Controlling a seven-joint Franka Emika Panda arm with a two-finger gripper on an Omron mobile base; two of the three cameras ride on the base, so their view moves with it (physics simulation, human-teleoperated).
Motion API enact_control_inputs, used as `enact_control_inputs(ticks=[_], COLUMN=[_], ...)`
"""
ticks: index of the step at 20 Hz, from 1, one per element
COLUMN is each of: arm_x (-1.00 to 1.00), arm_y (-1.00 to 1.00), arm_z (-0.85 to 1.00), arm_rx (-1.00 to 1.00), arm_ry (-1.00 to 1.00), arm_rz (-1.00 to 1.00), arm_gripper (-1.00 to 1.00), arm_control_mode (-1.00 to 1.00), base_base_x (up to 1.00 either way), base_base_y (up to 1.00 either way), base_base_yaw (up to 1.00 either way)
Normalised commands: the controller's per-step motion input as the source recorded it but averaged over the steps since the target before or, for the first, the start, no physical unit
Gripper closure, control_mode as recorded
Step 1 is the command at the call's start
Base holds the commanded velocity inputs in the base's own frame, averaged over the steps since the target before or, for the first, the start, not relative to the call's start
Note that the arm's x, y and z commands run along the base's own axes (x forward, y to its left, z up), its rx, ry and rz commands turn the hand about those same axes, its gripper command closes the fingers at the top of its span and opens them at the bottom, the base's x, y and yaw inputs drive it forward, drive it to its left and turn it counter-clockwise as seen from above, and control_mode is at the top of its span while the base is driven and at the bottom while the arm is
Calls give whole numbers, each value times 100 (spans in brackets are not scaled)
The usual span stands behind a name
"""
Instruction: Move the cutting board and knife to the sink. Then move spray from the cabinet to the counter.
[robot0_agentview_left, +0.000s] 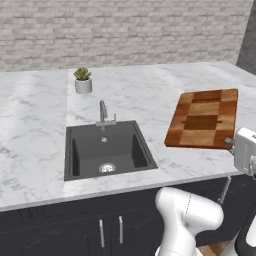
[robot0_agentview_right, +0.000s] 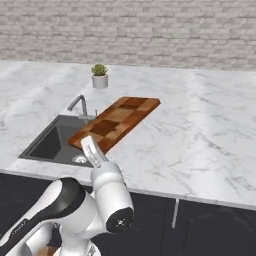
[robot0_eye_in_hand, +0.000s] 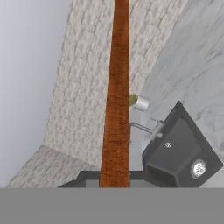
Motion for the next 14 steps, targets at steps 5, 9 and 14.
enact_control_inputs(ticks=[5, 9, 14], arm_x=[0, 0, 0], arm_y=[0, 0, 0], arm_z=[0, 0, 0], arm_rx=[0, 0, 0], arm_ry=[0, 0, 0], arm_rz=[0, 0, 0], arm_gripper=[100, 100, 100], arm_control_mode=[100, 100, 100], base_base_x=[36, 46, 55], base_base_y=[31, 20, 16], base_base_yaw=[-5, -2, 0])
